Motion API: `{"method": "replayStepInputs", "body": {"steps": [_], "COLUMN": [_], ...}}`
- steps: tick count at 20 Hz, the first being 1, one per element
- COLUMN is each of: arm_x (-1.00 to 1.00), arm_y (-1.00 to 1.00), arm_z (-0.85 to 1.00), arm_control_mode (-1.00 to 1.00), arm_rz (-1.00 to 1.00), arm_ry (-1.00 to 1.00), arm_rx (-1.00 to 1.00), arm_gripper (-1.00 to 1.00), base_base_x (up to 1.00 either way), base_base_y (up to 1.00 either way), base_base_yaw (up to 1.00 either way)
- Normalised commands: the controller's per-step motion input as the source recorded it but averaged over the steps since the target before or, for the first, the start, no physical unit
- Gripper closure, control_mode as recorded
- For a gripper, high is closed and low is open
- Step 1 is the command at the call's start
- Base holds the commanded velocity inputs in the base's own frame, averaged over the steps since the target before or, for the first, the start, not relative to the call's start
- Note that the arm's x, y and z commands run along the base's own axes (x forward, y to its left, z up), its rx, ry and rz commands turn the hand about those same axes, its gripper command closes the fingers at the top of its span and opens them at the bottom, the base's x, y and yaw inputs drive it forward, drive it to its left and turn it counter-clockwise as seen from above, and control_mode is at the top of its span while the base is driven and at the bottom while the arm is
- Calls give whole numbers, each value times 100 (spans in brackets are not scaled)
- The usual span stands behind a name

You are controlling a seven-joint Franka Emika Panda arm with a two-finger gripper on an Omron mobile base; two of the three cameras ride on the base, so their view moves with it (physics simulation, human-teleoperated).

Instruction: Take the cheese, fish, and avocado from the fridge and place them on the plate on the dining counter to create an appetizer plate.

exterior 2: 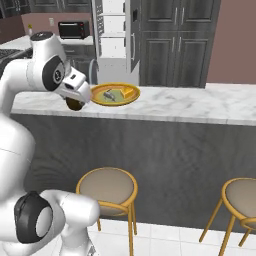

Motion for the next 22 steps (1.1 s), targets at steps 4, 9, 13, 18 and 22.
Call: {"method": "replayStepInputs", "body": {"steps": [4,9,13,18,22], "arm_x": [70,69,59,52,43], "arm_y": [14,4,0,0,0], "arm_z": [-6,-9,-20,-33,-26], "arm_control_mode": [-100,-100,-100,-100,-100], "arm_rz": [0,0,0,0,0], "arm_ry": [-3,-8,-7,-10,-5], "arm_rx": [0,0,0,0,0], "arm_gripper": [100,100,100,100,100], "base_base_x": [0,0,0,0,0], "base_base_y": [0,0,0,0,0], "base_base_yaw": [0,0,0,0,0]}}
